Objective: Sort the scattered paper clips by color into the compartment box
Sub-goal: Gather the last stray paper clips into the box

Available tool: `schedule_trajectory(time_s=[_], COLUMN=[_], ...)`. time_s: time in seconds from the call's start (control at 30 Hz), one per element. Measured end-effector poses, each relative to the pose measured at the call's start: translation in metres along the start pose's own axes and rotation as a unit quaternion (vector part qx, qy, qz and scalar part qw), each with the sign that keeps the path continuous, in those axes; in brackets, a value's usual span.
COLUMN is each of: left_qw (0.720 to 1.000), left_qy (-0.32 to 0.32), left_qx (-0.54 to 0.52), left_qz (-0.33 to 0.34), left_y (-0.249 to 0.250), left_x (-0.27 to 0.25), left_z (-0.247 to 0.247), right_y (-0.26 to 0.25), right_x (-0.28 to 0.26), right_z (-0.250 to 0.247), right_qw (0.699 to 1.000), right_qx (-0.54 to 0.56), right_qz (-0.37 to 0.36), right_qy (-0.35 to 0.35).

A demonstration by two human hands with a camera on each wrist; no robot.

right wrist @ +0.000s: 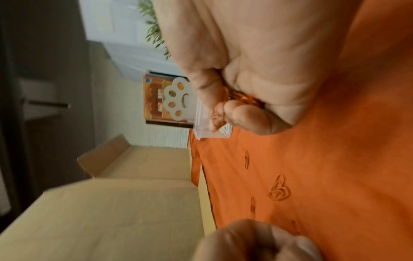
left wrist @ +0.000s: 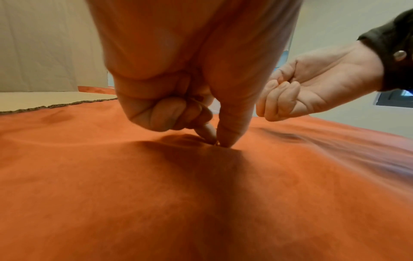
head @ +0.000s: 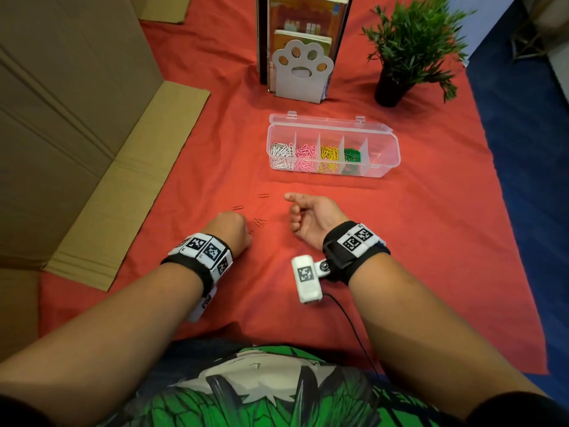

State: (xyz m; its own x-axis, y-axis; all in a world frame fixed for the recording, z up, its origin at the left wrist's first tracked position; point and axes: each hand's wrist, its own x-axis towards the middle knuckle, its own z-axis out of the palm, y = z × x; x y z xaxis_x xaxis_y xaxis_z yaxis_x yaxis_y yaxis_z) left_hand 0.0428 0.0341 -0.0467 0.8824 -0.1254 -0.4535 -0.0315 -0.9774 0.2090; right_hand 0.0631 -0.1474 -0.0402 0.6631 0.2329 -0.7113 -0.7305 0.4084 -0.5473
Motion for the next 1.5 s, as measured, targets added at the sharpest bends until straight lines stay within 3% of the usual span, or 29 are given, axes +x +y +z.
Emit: schedule_trajectory(time_s=[0.23,0.3,0.37,0.43,0.5,0.57,0.6,0.67,0.73,0.83,0.9,0.97,1.07,1.1,1.17,1.2,1.27,1.33,1.37,1.4,1.43,1.47,1.5], left_qw=[1.0,0.999,0.984,0.925,0.813,0.697,0.658,0.626,0.631,0.669,0.697,0.745,0.912,0.947,0.974,0.979,0.983,0.982,0.982,0.977,0.964,0.931,0.867], left_qy=[0.001,0.012,0.016,0.015,0.027,0.033,0.03,0.026,0.034,0.052,0.053,0.053,0.099,0.113,0.128,0.129,0.119,0.11,0.102,0.093,0.077,0.049,0.011], left_qx=[0.007,-0.045,-0.172,-0.367,-0.566,-0.701,-0.738,-0.766,-0.76,-0.724,-0.693,-0.637,-0.373,-0.279,-0.174,-0.152,-0.137,-0.143,-0.15,-0.176,-0.235,-0.339,-0.476], left_qz=[0.004,-0.008,-0.044,-0.095,-0.136,-0.148,-0.147,-0.145,-0.15,-0.16,-0.176,-0.192,-0.141,-0.111,-0.063,-0.049,-0.041,-0.047,-0.057,-0.073,-0.098,-0.124,-0.145], left_y=[0.001,-0.002,-0.007,-0.011,-0.016,-0.017,-0.017,-0.017,-0.017,-0.016,-0.015,-0.014,-0.018,-0.02,-0.023,-0.023,-0.022,-0.02,-0.019,-0.016,-0.013,-0.011,-0.008], left_x=[-0.008,-0.01,-0.009,-0.006,-0.004,-0.004,-0.004,-0.003,0.001,0.008,0.015,0.022,0.029,0.03,0.031,0.031,0.031,0.032,0.031,0.03,0.029,0.028,0.026], left_z=[0.007,0.007,0.004,-0.003,-0.011,-0.021,-0.025,-0.03,-0.031,-0.03,-0.028,-0.026,-0.019,-0.017,-0.011,-0.009,-0.007,-0.006,-0.008,-0.01,-0.014,-0.018,-0.021], right_y=[0.002,0.005,0.01,0.013,0.015,0.019,0.022,0.03,0.04,0.048,0.044,0.035,0.016,0.013,0.006,0.003,-0.001,0.002,0.005,0.007,0.011,0.014,0.017], right_x=[0.004,0.008,0.015,0.022,0.028,0.03,0.031,0.033,0.033,0.03,0.027,0.026,0.025,0.026,0.025,0.023,0.021,0.021,0.023,0.023,0.023,0.023,0.023], right_z=[0.006,0.011,0.018,0.027,0.034,0.04,0.042,0.044,0.046,0.047,0.046,0.044,0.035,0.03,0.024,0.023,0.022,0.024,0.026,0.029,0.032,0.035,0.038], right_qw=[0.999,0.998,0.985,0.946,0.872,0.779,0.733,0.666,0.62,0.561,0.562,0.608,0.762,0.818,0.918,0.949,0.976,0.965,0.942,0.902,0.842,0.775,0.719], right_qx=[-0.008,-0.056,-0.165,-0.314,-0.472,-0.6,-0.649,-0.71,-0.746,-0.789,-0.793,-0.766,-0.621,-0.549,-0.377,-0.297,-0.21,-0.256,-0.328,-0.425,-0.53,-0.619,-0.676], right_qz=[0.031,-0.002,-0.038,-0.067,-0.114,-0.163,-0.183,-0.207,-0.229,-0.24,-0.227,-0.202,-0.168,-0.155,-0.113,-0.093,-0.06,-0.037,-0.035,-0.043,-0.062,-0.088,-0.117], right_qy=[0.033,0.025,0.026,0.039,0.06,0.081,0.092,0.095,0.084,0.069,0.062,0.055,0.074,0.076,0.058,0.044,0.024,0.038,0.053,0.066,0.077,0.09,0.107])
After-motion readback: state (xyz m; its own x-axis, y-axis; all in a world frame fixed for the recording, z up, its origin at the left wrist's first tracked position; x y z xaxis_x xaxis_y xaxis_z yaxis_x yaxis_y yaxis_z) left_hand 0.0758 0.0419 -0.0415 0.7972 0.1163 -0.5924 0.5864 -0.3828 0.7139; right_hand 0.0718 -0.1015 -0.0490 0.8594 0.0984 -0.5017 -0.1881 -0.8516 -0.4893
